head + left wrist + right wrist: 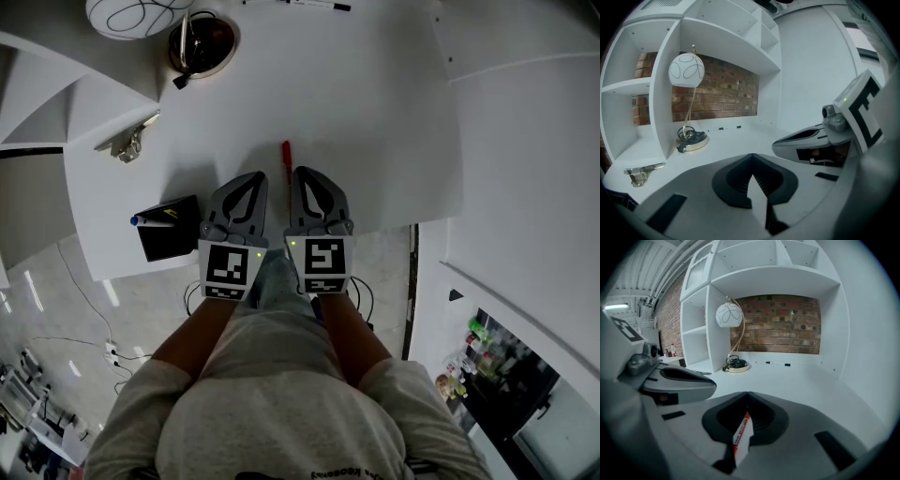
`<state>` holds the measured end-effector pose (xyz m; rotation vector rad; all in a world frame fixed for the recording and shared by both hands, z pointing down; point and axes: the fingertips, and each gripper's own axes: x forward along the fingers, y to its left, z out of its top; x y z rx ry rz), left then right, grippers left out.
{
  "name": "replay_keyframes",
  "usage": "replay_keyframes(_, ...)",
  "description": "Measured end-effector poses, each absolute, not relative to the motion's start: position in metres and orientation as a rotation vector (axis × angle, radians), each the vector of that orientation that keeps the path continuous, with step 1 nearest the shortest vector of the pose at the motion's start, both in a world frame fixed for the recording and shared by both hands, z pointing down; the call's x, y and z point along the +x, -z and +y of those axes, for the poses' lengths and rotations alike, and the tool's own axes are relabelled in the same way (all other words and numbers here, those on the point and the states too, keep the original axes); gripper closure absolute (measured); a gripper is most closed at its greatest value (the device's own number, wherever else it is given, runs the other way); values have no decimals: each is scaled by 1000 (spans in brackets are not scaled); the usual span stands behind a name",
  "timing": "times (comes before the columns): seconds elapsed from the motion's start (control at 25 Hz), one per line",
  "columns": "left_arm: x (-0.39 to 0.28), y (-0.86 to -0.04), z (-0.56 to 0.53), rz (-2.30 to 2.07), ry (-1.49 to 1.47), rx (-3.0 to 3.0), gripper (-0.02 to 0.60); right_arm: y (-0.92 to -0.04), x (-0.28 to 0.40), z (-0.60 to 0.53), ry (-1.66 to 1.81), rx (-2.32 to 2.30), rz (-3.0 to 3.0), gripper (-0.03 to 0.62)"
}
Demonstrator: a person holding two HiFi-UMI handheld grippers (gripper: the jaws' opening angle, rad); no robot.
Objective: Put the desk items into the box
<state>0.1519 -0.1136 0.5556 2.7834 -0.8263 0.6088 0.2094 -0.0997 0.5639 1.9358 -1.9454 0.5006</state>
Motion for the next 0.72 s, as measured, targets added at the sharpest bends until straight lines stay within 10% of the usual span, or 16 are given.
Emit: replay_keyframes(0.72,154,-593,-125,-784,-671,2745,578,-655,198,-96,-928,1644,-1749,494)
